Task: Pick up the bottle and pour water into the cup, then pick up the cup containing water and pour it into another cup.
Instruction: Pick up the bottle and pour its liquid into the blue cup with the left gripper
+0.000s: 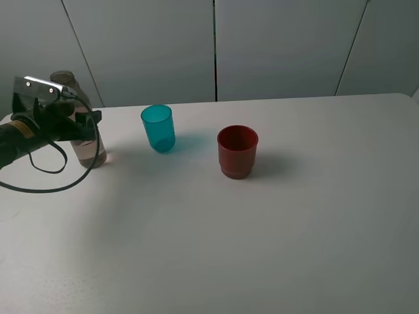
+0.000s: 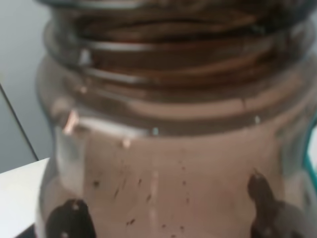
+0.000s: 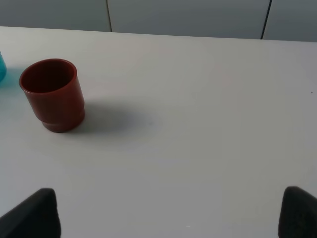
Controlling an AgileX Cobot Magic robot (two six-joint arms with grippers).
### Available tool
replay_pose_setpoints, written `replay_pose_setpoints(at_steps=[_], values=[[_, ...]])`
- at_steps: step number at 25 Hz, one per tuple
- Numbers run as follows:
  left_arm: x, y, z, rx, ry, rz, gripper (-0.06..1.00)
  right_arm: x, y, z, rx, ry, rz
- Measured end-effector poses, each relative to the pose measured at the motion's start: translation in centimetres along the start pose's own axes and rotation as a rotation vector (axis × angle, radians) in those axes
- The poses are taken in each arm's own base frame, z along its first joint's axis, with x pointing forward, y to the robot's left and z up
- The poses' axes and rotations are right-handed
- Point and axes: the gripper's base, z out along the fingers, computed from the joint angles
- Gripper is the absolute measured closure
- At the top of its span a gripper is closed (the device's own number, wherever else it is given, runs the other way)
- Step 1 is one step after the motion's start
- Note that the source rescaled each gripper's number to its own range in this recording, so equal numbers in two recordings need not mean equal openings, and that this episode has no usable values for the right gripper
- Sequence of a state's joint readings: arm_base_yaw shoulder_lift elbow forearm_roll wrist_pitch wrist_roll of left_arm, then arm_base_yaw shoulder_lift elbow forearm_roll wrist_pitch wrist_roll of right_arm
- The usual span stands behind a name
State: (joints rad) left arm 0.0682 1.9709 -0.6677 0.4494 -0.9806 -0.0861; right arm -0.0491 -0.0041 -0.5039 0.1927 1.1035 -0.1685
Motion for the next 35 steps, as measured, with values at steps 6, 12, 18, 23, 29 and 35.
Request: replay_pose_setpoints(at_steps=[6, 12, 18, 23, 29, 35], values=[[-1.2, -0.1, 1.1, 0.082, -0.020, 0.003, 0.94, 0.0, 0.0, 0.0, 0.000, 0.000, 0.000], [-1.8, -0.1, 1.7, 0.116, -0.021, 0.011, 0.94, 0.0, 0.0, 0.0, 0.000, 0.000, 0.000], [-3.0, 0.2, 2.5, 0.136, -0.054, 0.054, 0.94, 0.0, 0.0, 0.0, 0.000, 0.000, 0.000], [-4.7, 1.0, 3.7, 0.127, -0.058, 0.112, 0.94, 0.0, 0.0, 0.0, 0.000, 0.000, 0.000], [-6.5, 1.6, 5.1, 0.123, -0.035, 0.206, 0.94, 0.0, 0.0, 0.0, 0.000, 0.000, 0.000], [-8.6, 1.4, 6.4, 0.133, -0.025, 0.321, 0.94, 0.0, 0.0, 0.0, 0.000, 0.000, 0.000]])
